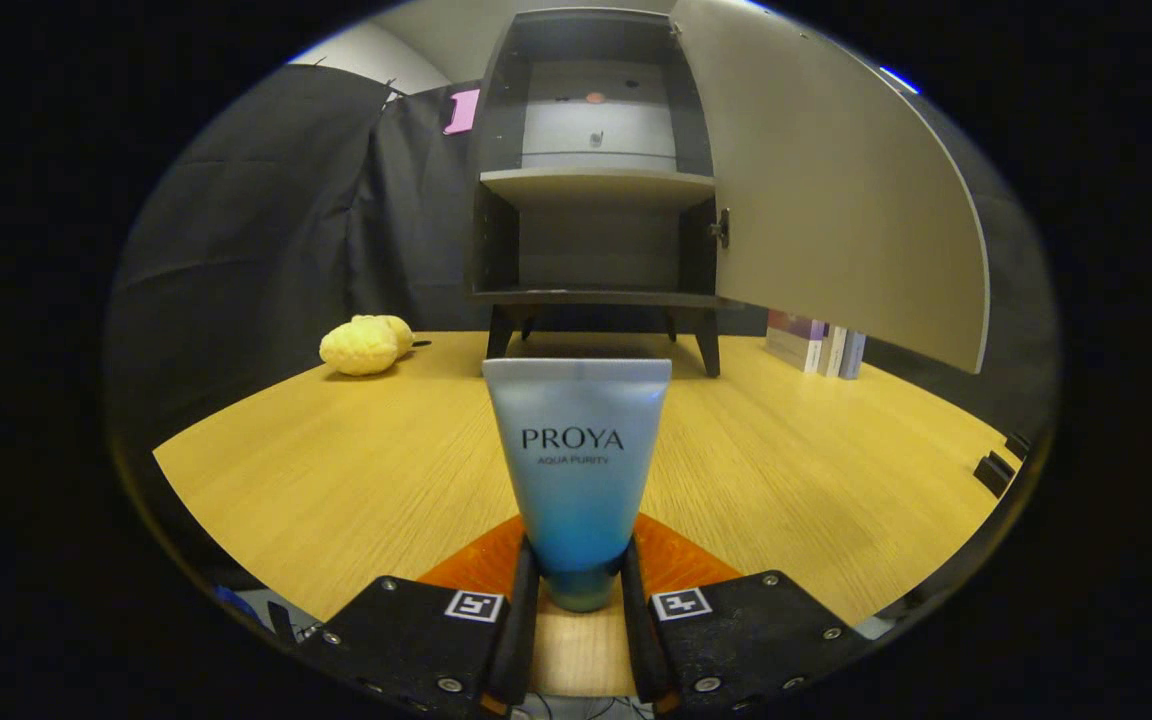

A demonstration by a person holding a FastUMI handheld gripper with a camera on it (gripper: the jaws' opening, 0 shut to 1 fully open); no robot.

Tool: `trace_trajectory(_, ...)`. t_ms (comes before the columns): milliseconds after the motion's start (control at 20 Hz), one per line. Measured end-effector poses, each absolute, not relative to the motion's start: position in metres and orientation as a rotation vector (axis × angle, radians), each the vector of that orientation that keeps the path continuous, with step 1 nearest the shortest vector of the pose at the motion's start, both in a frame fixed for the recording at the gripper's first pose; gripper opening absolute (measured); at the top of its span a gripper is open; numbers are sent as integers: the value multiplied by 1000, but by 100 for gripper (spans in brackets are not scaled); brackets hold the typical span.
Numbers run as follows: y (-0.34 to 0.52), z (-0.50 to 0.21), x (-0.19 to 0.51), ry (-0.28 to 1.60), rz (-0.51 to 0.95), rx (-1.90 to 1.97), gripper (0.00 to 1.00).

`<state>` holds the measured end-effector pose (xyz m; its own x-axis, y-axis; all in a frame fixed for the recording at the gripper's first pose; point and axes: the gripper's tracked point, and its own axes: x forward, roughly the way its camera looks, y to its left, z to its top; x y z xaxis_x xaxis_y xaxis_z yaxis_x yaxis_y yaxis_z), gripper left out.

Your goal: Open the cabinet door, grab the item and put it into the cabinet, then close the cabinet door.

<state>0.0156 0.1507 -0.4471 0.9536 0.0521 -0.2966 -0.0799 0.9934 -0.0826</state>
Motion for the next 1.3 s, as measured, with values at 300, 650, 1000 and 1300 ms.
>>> trace_trajectory(300,147,-418,25,309,70,-107,39)
trace_trajectory(650,150,-317,40,331,55,-94,39)
trace_trajectory(1000,170,-198,63,254,70,-174,39)
trace_trajectory(1300,185,-129,110,202,137,-180,39)
